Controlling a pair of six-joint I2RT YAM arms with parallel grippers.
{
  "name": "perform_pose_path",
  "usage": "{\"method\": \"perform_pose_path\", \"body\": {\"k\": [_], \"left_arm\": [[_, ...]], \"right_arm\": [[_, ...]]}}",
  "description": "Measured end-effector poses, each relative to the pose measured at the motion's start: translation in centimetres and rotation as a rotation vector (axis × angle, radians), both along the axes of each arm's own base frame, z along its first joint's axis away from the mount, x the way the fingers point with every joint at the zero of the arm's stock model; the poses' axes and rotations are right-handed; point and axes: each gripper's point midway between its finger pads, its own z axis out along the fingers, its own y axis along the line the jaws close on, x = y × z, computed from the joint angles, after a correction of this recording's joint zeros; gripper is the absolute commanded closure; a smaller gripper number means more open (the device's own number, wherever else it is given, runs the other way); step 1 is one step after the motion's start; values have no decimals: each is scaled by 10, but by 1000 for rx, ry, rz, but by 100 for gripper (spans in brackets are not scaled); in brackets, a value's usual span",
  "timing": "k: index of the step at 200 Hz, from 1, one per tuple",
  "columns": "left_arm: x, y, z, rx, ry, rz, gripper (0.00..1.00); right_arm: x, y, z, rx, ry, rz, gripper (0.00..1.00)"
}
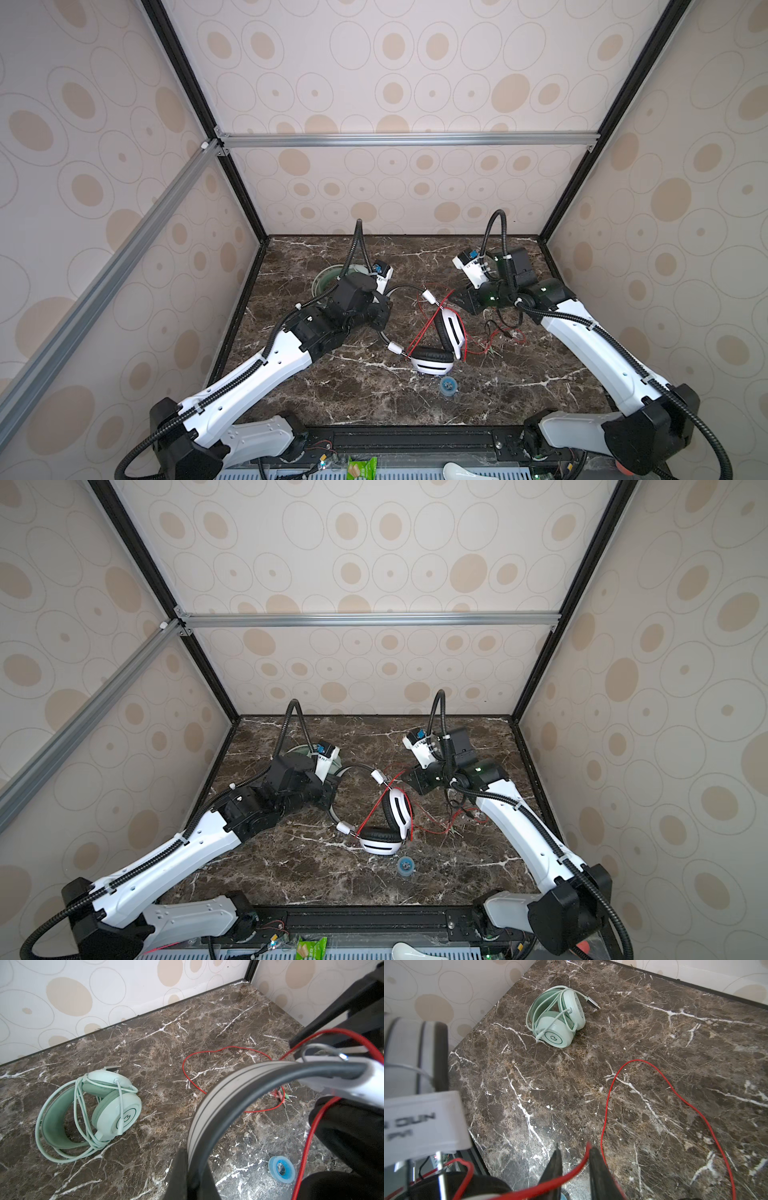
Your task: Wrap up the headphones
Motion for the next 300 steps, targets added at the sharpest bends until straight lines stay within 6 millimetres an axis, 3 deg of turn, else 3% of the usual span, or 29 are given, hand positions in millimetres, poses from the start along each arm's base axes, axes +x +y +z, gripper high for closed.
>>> {"method": "perform_pose_path", "body": {"k": [41,70,120,188,265,300], "left_arm": [[4,-6,33,-67,-51,-4,100],[5,-9,59,-109,-88,-11,100],[8,-25,113,-211,-158,-56,100],[13,-34,164,-293,-225,-74,100],[16,-28,229,-418,-307,-26,100],[19,-25,238,-455,-316,9,100]], "right_arm": [[-2,6,2,66,-9,16,61],[-10,9,15,141,-61,36,48],[-19,17,29,257,-127,81,41],[-26,16,46,334,-194,110,42],[-27,15,22,374,-148,91,48],[-26,18,11,401,-125,83,52]]}}
